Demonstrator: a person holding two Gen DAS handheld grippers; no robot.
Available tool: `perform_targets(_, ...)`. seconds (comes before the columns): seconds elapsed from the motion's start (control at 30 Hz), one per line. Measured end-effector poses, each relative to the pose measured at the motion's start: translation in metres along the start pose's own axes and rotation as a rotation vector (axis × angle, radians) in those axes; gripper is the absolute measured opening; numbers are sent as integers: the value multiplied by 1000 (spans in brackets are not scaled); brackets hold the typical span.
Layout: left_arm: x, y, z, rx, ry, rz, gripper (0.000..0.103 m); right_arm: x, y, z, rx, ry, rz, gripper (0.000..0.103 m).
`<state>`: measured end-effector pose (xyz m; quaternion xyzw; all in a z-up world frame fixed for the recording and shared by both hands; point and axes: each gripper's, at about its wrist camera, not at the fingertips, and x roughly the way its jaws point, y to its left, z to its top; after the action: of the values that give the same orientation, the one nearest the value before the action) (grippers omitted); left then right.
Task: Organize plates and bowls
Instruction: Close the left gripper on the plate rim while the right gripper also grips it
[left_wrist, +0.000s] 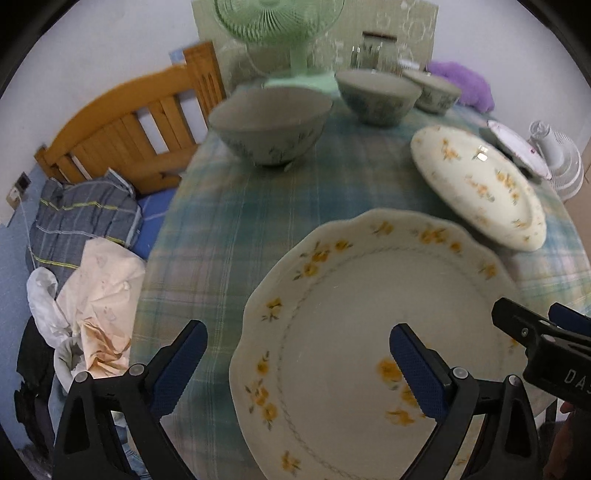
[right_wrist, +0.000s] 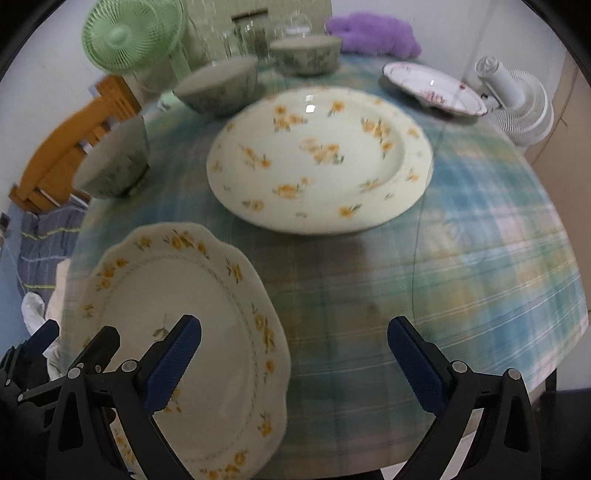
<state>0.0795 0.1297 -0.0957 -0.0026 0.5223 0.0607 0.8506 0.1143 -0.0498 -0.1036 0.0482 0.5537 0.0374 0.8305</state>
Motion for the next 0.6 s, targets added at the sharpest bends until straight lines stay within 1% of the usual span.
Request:
perform_targets(0.07, 9, 3, 1, 7, 25, -3, 98, 10, 5, 1, 2, 35, -4, 102)
perform_targets(0.2, 25, 12, 4, 1, 75, -54, 87, 24, 15, 1, -8, 84, 0, 91)
perform_targets(0.27, 28, 13, 5, -6, 80, -90, 85, 31, 20, 3, -15, 104, 4, 86)
perform_targets(0.4, 30, 9, 10, 16, 92, -155, 80, 34, 25, 3, -25, 114, -6, 79)
perform_targets(0.47, 29, 6, 10, 27, 93, -159, 79, 33, 27, 3, -27, 112, 0, 75)
perform_targets(0.57, 30, 8, 12, 27, 101, -175, 79, 33, 28, 3, -25, 112, 3, 74)
perform_targets(0.6, 30, 8, 12, 29, 102, -178, 78, 34, 29, 5, -26, 112, 5, 72)
